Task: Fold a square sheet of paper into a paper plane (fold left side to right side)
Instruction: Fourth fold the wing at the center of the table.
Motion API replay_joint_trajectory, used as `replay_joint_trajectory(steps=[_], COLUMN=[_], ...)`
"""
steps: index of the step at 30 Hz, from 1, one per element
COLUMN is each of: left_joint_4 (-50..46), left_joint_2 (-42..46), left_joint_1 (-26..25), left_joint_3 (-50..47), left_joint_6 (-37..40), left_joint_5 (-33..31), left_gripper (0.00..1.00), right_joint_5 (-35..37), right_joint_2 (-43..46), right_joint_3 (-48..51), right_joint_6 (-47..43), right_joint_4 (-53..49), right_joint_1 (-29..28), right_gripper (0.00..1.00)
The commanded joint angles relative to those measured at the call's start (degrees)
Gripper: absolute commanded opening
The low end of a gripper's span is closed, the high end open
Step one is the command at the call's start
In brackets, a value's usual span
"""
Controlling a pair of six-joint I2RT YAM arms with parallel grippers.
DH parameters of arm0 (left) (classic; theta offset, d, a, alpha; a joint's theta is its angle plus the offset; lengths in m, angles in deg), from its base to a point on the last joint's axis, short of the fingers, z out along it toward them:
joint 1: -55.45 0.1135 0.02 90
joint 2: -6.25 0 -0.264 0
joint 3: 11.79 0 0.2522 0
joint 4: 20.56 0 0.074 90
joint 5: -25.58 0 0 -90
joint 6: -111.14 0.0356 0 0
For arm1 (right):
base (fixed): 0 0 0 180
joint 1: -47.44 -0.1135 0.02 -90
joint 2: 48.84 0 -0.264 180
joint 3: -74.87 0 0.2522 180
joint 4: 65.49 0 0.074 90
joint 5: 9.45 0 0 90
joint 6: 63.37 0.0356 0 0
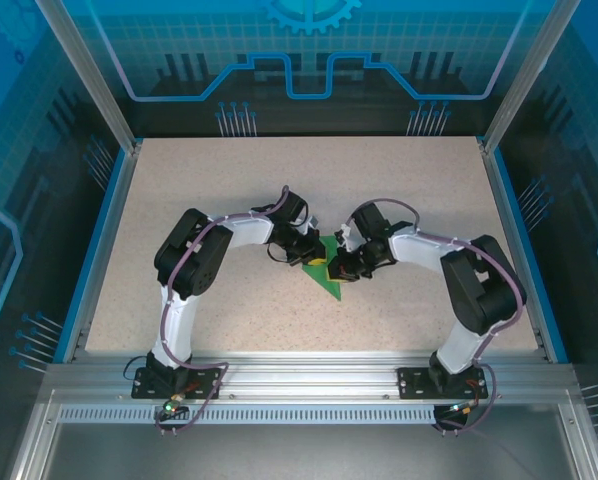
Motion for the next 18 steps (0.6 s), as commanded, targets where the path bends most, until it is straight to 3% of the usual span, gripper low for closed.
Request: replay_joint_trajectory(steps=[1,18], left_joint_4=[-3.69,-2.31], left_joint_2=[-1.08,-0.91], left_joint_1=[0.79,3.13], left_joint_3=[-1.88,0.19], left_joint_6=[-0.18,2.14], left_joint_5=[-5.3,-5.86], left_gripper=[0.05,0.08], right_joint_5=[2.79,7.25], right_joint_2=[-3.14,-8.25], right_joint_3=[-1.7,3.58], right_joint_6=[2.21,1.52], right_joint_4=[1.84,-0.22], right_joint_1=[0.12,1.78], right_gripper=[0.06,0.03])
